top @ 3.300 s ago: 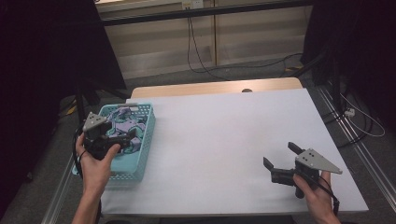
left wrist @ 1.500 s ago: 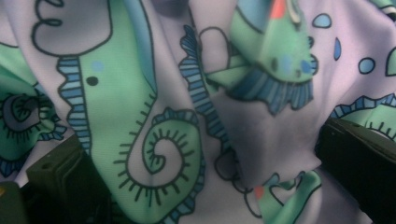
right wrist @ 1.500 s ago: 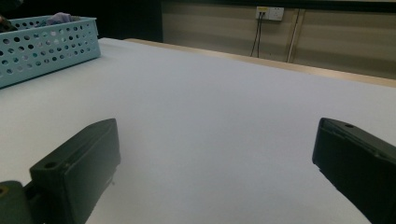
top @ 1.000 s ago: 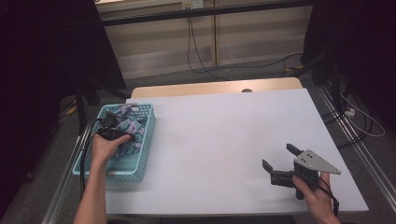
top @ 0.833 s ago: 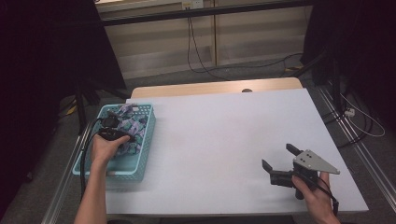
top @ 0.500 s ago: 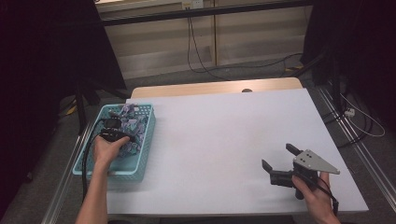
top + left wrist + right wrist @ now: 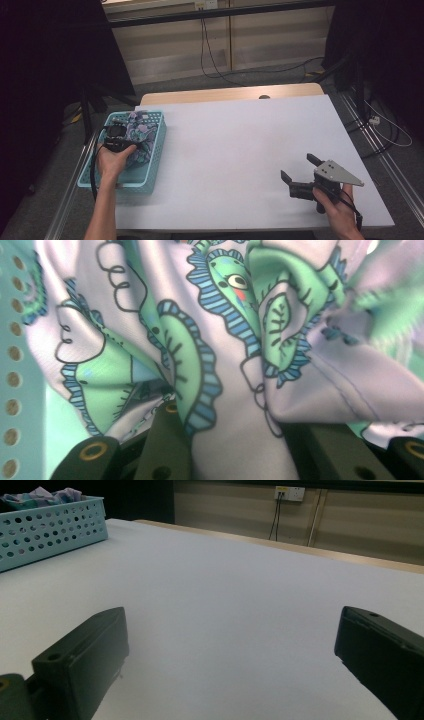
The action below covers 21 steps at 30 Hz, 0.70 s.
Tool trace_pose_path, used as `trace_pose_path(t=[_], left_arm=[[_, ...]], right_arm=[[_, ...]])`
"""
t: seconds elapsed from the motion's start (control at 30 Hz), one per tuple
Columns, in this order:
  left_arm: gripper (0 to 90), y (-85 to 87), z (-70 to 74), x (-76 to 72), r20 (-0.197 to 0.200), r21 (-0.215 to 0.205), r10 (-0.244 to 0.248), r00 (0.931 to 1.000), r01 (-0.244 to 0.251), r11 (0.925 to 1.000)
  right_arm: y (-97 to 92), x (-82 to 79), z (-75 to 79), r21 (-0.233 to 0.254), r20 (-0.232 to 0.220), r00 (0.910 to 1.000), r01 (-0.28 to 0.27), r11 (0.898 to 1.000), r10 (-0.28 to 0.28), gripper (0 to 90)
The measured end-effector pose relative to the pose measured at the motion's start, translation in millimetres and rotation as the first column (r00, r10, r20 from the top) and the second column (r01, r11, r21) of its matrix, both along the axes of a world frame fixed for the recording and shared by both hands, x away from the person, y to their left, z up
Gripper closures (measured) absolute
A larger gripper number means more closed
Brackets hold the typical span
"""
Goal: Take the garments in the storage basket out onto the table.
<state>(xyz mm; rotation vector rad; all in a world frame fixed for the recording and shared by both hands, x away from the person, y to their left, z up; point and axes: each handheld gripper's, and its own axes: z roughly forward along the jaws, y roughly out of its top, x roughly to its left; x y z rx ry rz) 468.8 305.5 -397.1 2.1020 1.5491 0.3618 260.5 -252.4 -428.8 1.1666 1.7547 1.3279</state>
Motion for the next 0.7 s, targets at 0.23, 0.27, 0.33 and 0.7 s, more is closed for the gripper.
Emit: trace_pose_path(t=[0.23, 0.27, 0.33, 0.7], left_arm=[[71.2, 6.2, 11.0, -9.6, 0.070, -0.025, 0.002, 0.9976, -0.001, 0.9997], [71.2, 4.8, 12.5, -10.9, 0.093, -0.035, 0.018, 0.9955, -0.014, 0.9993], [71.2, 4.9, 17.3, -13.3, 0.115, -0.024, 0.016, 0.9933, -0.013, 0.9996], [71.2, 8.7, 42.5, -30.9, 0.265, -0.054, 0.050, 0.9630, -0.037, 0.9978]], right_arm=[[1.3, 0.8, 0.0, -0.005, 0.000, 1.0000, -0.006, 1.000, 0.006, 0.5], [1.6, 0.8, 0.0, -0.005, 0.000, 1.0000, -0.008, 1.000, 0.008, 0.5], [1.9, 1.1, -0.1, -0.003, -0.001, 1.0000, -0.009, 1.000, 0.009, 0.5], [3.0, 2.8, 0.0, 0.000, -0.001, 0.9999, -0.017, 1.000, 0.017, 0.5]])
